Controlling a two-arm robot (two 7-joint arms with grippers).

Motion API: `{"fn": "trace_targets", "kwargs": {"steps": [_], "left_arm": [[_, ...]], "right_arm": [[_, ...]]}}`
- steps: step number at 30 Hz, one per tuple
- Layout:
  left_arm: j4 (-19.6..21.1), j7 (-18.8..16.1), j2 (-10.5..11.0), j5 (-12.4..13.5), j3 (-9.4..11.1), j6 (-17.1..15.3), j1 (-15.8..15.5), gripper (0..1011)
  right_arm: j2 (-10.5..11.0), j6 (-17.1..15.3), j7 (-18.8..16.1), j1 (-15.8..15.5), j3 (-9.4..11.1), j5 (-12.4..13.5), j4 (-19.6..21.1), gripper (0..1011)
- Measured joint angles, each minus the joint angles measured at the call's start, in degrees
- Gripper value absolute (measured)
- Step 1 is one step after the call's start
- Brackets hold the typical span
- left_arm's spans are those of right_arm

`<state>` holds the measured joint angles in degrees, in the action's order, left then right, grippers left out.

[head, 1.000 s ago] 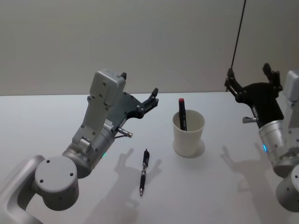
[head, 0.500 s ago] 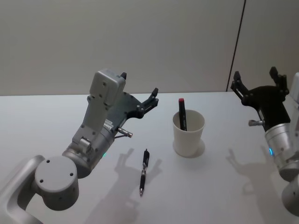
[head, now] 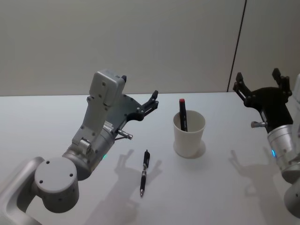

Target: Place the pen into the pen holder.

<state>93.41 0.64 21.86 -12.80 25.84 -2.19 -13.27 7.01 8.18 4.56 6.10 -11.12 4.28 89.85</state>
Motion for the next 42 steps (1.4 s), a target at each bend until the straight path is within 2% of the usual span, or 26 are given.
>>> {"fn": "trace_targets", "kwargs": {"steps": [10, 16, 23, 25, 33, 35, 42], "left_arm": [[1.27, -1.89, -0.04, -4.25, -0.41, -4.84, 0.95, 1004], [2.06, -4.15, -0.31, -8.40, -0.67, -8.77, 1.94, 1004], [2.21, -5.97, -0.58, -12.18, -0.84, -11.81, 2.85, 1004], [2.21, -6.71, -0.71, -14.02, -0.93, -13.48, 3.27, 1004], [1.80, -7.74, -1.02, -17.20, -1.05, -17.17, 3.91, 1004], [1.33, -7.92, -1.24, -18.43, -1.06, -18.92, 4.02, 1004], [0.12, -8.16, -1.87, -20.19, -1.03, -21.78, 4.01, 1004]], "right_arm": [[0.05, -0.15, 0.06, -0.14, 0.06, 0.05, 0.19, 1001], [0.08, -0.21, 0.10, -0.18, 0.07, 0.06, 0.25, 1001], [0.11, -0.24, 0.11, -0.21, 0.07, 0.06, 0.28, 1002], [0.10, -0.25, 0.11, -0.22, 0.07, 0.05, 0.30, 1002], [0.11, -0.25, 0.11, -0.25, 0.06, 0.05, 0.34, 1001], [0.11, -0.25, 0.11, -0.25, 0.06, 0.05, 0.35, 1001], [0.10, -0.25, 0.11, -0.25, 0.06, 0.05, 0.35, 1001]]}}
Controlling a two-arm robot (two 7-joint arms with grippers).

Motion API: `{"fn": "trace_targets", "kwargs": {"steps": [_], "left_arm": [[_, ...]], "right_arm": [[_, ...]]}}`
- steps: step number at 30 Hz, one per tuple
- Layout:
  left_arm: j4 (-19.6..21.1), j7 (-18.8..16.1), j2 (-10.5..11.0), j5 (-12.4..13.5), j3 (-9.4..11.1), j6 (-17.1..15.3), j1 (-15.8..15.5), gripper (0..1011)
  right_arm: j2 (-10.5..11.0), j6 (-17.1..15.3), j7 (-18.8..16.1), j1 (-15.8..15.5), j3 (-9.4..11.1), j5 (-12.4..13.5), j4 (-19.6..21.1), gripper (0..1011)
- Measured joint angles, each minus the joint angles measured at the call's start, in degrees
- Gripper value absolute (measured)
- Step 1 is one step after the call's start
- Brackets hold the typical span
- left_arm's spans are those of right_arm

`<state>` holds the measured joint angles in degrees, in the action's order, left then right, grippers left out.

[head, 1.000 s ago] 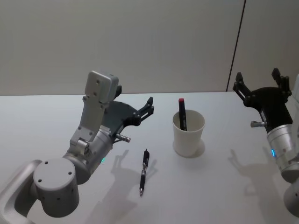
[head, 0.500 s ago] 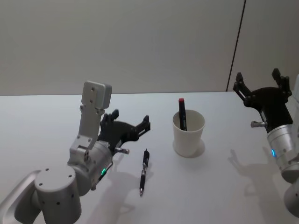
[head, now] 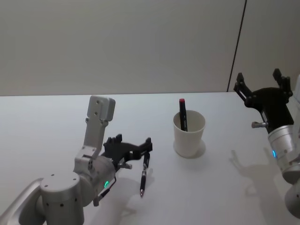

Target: Place the pen into the pen holder.

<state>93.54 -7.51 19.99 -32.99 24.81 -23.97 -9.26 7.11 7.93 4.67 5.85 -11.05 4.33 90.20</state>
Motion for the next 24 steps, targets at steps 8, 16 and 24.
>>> {"fn": "trace_targets", "kwargs": {"steps": [8, 16, 24], "left_arm": [[-2.19, -1.16, -1.41, -2.00, 0.19, -3.79, -0.71, 1004], [-4.53, -2.94, -3.17, -2.06, 0.74, -7.39, -1.84, 1004], [-6.93, -4.73, -4.96, -0.16, 1.53, -11.06, -3.16, 1004]], "right_arm": [[0.00, 0.00, 0.00, 0.00, 0.00, 0.00, 0.00, 1001], [0.00, 0.00, -0.01, 0.00, 0.00, 0.00, 0.00, 1001], [0.00, 0.00, 0.00, 0.00, 0.00, 0.00, -0.01, 1001]]}}
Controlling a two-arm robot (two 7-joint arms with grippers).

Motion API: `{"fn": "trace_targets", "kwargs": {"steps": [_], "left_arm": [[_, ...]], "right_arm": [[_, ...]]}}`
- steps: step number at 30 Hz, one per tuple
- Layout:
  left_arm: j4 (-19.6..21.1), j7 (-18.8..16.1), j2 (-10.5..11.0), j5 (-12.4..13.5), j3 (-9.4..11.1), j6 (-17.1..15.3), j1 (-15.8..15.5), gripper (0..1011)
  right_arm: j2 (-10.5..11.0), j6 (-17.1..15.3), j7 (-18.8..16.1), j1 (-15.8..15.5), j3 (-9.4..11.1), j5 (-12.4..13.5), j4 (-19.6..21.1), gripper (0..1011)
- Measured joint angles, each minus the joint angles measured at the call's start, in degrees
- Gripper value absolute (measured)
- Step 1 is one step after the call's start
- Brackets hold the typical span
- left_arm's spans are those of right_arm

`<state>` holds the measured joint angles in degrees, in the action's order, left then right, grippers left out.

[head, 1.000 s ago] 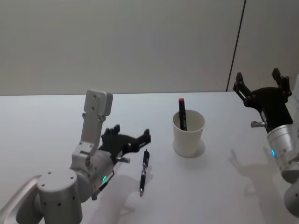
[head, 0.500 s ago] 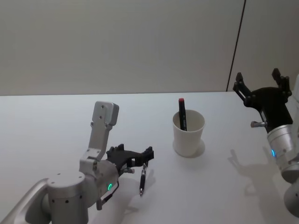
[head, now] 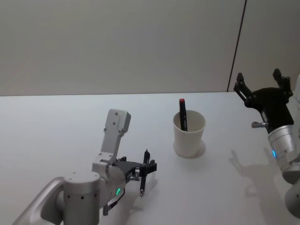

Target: Place the pen into the pen holder.

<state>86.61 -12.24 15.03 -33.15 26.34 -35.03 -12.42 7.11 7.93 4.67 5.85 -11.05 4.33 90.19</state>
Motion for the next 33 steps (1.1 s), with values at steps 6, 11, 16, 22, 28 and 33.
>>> {"fn": "trace_targets", "kwargs": {"steps": [6, 11, 16, 22, 28, 33], "left_arm": [[-1.29, -0.78, -0.91, 1.49, 0.47, -2.06, -0.70, 1004], [-2.32, -1.10, -1.65, 2.68, 0.82, -3.34, -1.18, 964], [-3.09, -1.26, -2.15, 3.51, 1.04, -4.18, -1.45, 861], [-4.02, -1.26, -2.70, 4.51, 1.21, -4.82, -1.77, 673], [-4.73, -1.23, -3.14, 5.08, 1.26, -5.19, -1.99, 550], [-5.20, -1.24, -3.48, 5.30, 1.28, -5.55, -2.07, 504]], "right_arm": [[0.00, 0.00, 0.00, 0.00, 0.00, 0.00, 0.00, 1001], [0.00, 0.00, 0.00, 0.00, 0.00, 0.00, 0.00, 1001], [0.00, 0.00, 0.00, 0.00, 0.00, 0.00, 0.00, 1001], [0.00, 0.00, 0.00, 0.00, 0.00, 0.00, 0.00, 1001], [0.00, 0.00, 0.00, 0.00, 0.00, 0.00, 0.00, 1001], [0.00, 0.00, 0.00, 0.00, 0.00, 0.00, 0.00, 1001]]}}
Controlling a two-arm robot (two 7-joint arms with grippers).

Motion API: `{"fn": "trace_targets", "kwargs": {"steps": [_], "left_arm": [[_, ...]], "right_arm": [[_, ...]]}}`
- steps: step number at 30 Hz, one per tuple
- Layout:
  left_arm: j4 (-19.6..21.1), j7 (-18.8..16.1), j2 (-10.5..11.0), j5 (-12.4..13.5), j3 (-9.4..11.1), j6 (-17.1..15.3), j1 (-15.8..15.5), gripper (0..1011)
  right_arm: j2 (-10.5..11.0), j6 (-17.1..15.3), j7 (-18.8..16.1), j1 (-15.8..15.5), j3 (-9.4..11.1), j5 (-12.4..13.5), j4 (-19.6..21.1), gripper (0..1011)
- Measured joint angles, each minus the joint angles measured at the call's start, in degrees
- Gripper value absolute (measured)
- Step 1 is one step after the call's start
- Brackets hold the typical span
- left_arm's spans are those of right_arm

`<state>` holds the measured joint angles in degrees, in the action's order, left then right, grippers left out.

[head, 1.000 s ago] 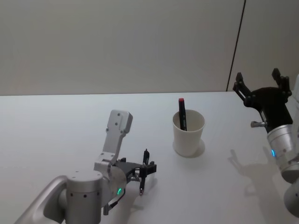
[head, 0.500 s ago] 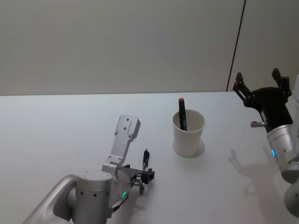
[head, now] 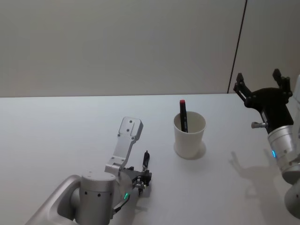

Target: Place the pen into the pen holder.

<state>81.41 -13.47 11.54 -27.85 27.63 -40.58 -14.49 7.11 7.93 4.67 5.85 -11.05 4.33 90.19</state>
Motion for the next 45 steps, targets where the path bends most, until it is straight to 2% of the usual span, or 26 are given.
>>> {"fn": "trace_targets", "kwargs": {"steps": [10, 21, 24, 30, 32, 45], "left_arm": [[0.10, -1.23, -0.43, 0.46, -0.04, -0.99, 0.20, 439], [1.90, -3.40, -1.06, 3.23, 0.41, -4.00, 0.45, 360], [2.22, -3.70, -1.37, 4.15, 0.65, -4.87, 0.35, 291], [2.62, -4.26, -1.88, 6.02, 0.87, -6.39, 0.14, 223], [2.88, -4.46, -2.03, 6.65, 0.92, -6.84, 0.11, 159], [6.30, -4.67, -2.22, 9.75, 0.76, -5.82, 0.35, 140]], "right_arm": [[0.00, 0.00, 0.00, 0.00, 0.00, 0.00, 0.00, 1001], [0.00, 0.00, 0.00, 0.00, 0.00, 0.00, 0.00, 1001], [0.00, 0.00, 0.00, 0.00, 0.00, 0.00, 0.00, 1001], [0.00, 0.00, 0.00, 0.00, 0.00, 0.00, 0.00, 1001], [0.00, 0.00, 0.00, 0.00, 0.00, 0.00, 0.00, 1001], [0.00, 0.00, 0.00, 0.00, 0.00, 0.00, 0.00, 1001]]}}
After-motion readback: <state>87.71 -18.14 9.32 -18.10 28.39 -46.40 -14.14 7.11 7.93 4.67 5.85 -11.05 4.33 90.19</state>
